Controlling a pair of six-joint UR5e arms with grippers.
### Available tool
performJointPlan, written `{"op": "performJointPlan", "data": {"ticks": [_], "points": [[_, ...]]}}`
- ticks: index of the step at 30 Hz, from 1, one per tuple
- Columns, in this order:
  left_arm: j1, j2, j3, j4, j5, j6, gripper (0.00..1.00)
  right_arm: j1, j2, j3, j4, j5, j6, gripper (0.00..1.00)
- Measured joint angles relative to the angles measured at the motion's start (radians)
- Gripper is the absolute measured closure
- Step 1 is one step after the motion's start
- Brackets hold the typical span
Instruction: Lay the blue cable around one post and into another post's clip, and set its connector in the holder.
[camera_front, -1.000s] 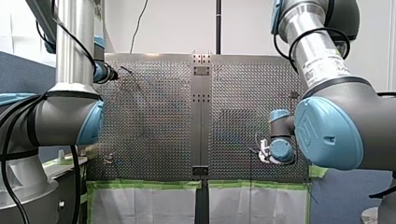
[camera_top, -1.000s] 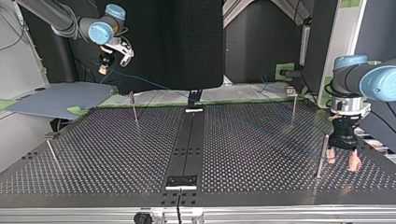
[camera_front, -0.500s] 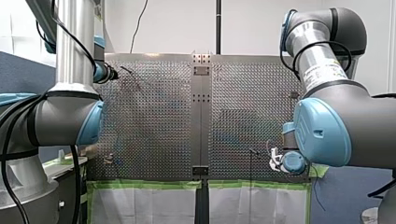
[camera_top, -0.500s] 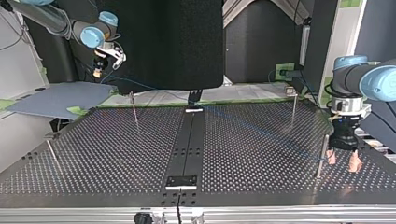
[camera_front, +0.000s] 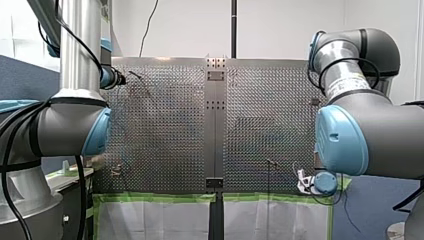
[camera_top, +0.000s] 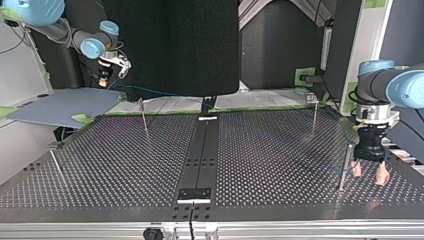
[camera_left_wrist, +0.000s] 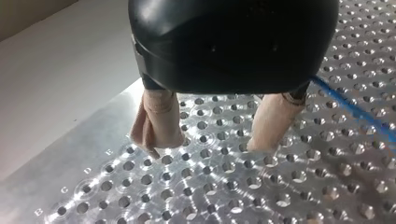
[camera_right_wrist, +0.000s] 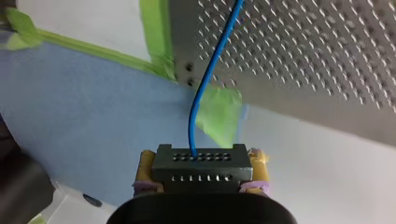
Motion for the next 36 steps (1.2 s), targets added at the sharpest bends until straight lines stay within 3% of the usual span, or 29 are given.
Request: {"op": "performJointPlan", "data": {"ticks": [6,10,15,21,29,32,36], "points": [[0.006,0.0,0.0,0.005,0.0,-0.001,0.0,0.035,0.055,-0.055,0.043,-0.055,-0.055,1.0],[0.008,0.0,0.0,0.009,0.0,-0.002,0.0,0.043,0.092,-0.092,0.06,-0.093,-0.093,1.0],[0.009,0.0,0.0,0.011,0.001,-0.002,0.0,0.048,0.105,-0.127,0.093,-0.135,-0.135,1.0],[0.009,0.0,0.0,0.01,0.001,-0.001,0.0,0.04,0.086,-0.138,0.144,-0.187,-0.187,1.0],[0.009,0.0,0.0,0.007,0.002,0.0,0.0,0.036,0.015,-0.125,0.22,-0.263,-0.263,1.0],[0.009,0.0,0.001,0.007,0.002,0.0,0.0,0.029,-0.008,-0.109,0.236,-0.285,-0.274,1.0],[0.008,0.0,0.0,0.007,0.002,0.0,0.0,0.008,-0.039,-0.079,0.221,-0.317,-0.255,1.0]]}}
